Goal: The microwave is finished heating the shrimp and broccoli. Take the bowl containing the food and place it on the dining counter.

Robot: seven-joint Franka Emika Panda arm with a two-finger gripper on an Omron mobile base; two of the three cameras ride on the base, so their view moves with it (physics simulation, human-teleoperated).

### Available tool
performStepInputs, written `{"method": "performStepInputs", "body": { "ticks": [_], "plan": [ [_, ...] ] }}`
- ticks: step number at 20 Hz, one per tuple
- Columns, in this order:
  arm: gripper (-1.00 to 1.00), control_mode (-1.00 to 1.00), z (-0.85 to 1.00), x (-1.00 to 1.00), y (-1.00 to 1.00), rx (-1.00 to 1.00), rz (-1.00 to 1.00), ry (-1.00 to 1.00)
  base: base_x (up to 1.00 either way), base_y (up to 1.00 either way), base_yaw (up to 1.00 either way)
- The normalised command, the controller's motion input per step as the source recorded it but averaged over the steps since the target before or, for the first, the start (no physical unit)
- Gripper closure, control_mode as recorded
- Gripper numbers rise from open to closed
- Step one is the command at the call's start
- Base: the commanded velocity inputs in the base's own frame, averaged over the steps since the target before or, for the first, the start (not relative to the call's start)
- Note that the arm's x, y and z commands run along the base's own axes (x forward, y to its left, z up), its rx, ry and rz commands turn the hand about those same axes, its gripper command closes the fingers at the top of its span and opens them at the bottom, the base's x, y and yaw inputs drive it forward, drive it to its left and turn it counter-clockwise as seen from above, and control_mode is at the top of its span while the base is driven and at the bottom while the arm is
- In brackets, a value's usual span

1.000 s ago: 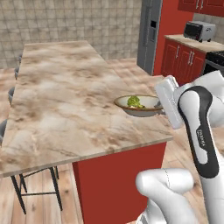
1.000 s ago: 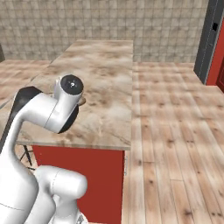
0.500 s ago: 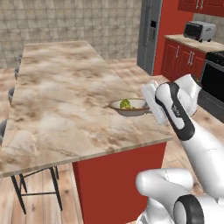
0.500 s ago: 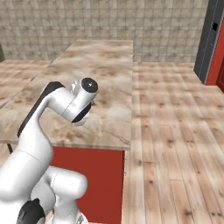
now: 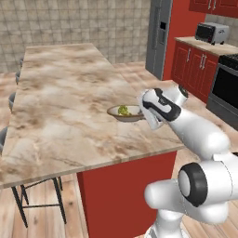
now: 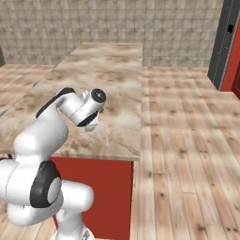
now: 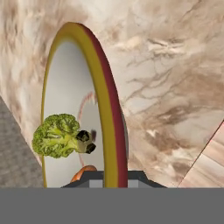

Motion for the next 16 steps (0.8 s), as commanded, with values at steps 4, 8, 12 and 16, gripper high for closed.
{"method": "performStepInputs", "body": {
  "ticks": [4,8,12,16],
  "plan": [
    [1.00,-1.00,-0.18,1.00,0.09,-0.02,0.00,0.00,0.00,0.00,0.00],
    [1.00,-1.00,-0.44,0.92,0.02,-0.08,0.00,0.00,0.00,0.00,0.00],
    [1.00,-1.00,-0.67,0.90,0.17,-0.15,0.00,0.00,0.00,0.00,0.00],
    [1.00,-1.00,-0.51,0.83,0.13,-0.13,0.00,0.00,0.00,0.00,0.00]
  ]
}}
